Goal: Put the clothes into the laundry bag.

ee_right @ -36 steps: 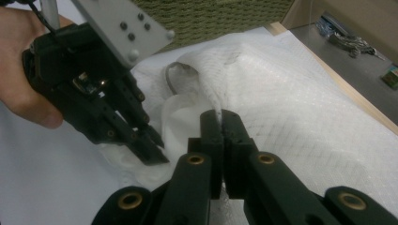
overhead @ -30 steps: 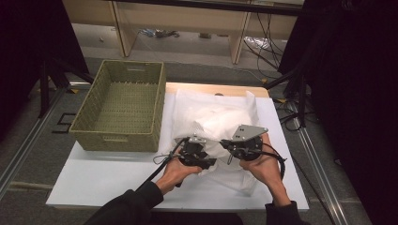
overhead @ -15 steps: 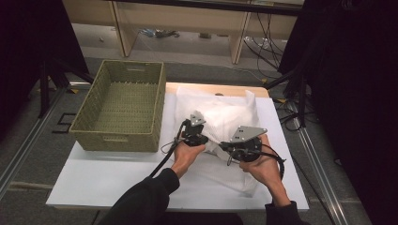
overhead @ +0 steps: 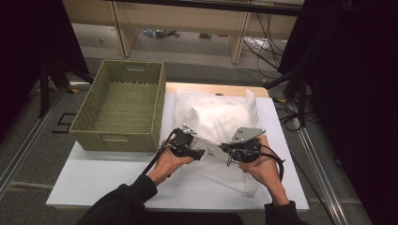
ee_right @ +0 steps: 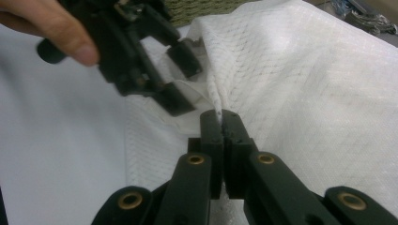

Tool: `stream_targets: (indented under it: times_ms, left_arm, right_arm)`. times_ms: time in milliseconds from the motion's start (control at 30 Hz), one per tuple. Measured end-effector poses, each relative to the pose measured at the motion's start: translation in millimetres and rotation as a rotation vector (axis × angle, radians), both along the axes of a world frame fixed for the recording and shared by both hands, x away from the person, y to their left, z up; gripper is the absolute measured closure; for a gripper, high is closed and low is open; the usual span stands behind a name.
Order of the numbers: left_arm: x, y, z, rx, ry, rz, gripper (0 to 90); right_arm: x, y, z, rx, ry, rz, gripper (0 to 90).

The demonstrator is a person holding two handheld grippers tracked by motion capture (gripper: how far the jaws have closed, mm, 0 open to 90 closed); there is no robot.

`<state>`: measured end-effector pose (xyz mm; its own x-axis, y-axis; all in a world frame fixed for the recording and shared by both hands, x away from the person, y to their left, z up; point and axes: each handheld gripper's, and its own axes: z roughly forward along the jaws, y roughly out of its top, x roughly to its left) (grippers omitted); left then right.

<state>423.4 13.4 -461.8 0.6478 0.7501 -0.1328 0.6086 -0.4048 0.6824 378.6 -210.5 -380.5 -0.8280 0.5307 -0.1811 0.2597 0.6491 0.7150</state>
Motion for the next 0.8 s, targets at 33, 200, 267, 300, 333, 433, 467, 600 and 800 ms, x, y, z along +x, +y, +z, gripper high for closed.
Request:
stream_targets:
  times_ms: [33, 200, 267, 300, 333, 433, 467, 600, 800]
  left_arm:
    - [-1.9, -0.6, -3.4, 0.031, 0.012, 0.008, 35.9]
    - [0.8, -17.1, -15.4, -0.001, 0.014, -0.076, 73.5]
    - [5.4, -20.6, -16.3, -0.016, -0.006, -0.065, 81.8]
    - [8.7, -22.6, -16.4, -0.039, -0.01, -0.045, 83.7]
    - [11.5, -25.9, -16.3, -0.06, -0.015, -0.012, 84.9]
    - [17.2, -35.3, -11.1, -0.078, -0.049, 0.004, 86.2]
    - [19.3, -36.2, -9.9, -0.077, -0.056, 0.005, 86.3]
    - [31.9, -37.1, -8.8, -0.118, -0.068, 0.055, 86.8]
    - [43.4, -46.5, -11.5, -0.131, -0.12, 0.096, 85.7]
  right_arm:
    - [0.0, 0.3, -0.3, -0.001, 0.002, 0.001, 89.9]
    - [-1.1, 2.9, -3.3, -0.007, 0.019, -0.013, 89.9]
    - [-0.3, 3.0, -4.4, -0.014, 0.017, -0.004, 89.9]
    - [-0.6, 3.4, -5.4, -0.015, 0.018, -0.003, 89.9]
    - [-0.6, 4.3, -6.9, -0.015, 0.017, 0.001, 89.9]
    - [0.9, 6.6, -12.5, -0.041, 0.016, 0.013, 89.9]
    - [1.0, 6.9, -14.1, -0.048, 0.02, 0.014, 89.9]
    - [0.5, 6.2, -15.6, -0.036, 0.02, 0.007, 90.0]
    - [5.1, 2.0, -18.3, -0.034, 0.042, -0.005, 89.9]
